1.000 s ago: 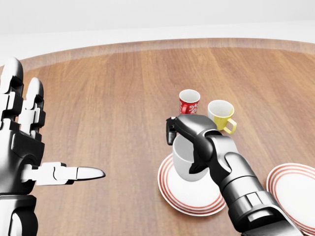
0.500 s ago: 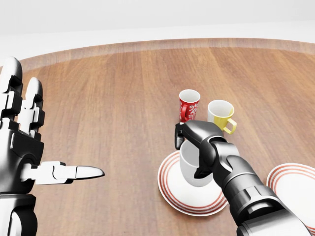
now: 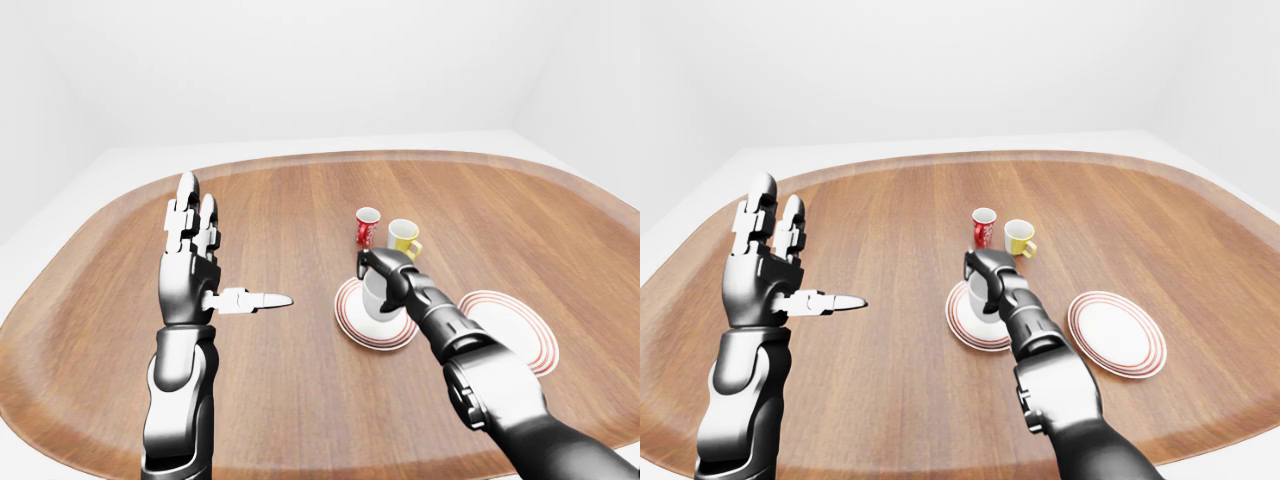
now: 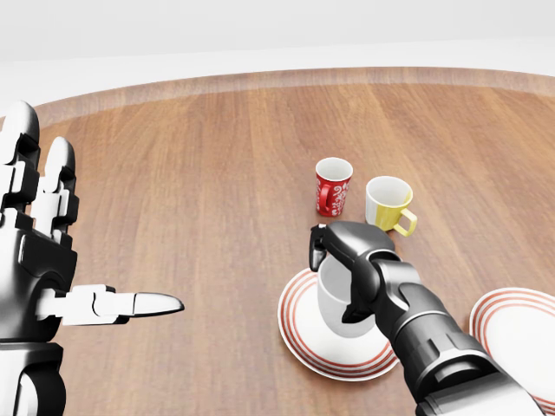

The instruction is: Put the white mug on the left plate.

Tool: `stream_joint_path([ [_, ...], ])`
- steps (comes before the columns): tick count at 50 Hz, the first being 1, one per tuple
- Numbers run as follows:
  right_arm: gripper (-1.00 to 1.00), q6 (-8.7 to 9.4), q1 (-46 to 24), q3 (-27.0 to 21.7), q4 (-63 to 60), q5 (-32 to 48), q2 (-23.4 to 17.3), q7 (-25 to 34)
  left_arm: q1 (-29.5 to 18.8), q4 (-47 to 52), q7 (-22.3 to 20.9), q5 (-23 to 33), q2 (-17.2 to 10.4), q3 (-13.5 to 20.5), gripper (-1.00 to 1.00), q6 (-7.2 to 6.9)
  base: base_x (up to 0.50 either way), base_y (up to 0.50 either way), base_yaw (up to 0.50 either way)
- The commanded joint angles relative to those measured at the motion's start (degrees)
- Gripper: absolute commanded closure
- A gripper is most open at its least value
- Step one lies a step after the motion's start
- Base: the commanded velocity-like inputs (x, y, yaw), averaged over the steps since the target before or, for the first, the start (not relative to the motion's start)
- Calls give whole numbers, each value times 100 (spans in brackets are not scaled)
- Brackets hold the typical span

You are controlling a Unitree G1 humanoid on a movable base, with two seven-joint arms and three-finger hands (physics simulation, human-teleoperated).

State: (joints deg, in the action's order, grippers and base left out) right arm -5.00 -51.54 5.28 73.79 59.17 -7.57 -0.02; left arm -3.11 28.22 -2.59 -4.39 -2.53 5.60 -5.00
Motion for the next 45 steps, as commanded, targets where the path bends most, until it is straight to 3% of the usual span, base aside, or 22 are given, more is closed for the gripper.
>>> stream_joint_path([
  [1,100,0,3,-2,26,21,2,-114,12,13,0,5,4,-5,-100,0,0,0,0],
  [45,100,0,137,5,96,70,8,-204,21,23,-2,-5,2,8,-100,0,0,0,0],
])
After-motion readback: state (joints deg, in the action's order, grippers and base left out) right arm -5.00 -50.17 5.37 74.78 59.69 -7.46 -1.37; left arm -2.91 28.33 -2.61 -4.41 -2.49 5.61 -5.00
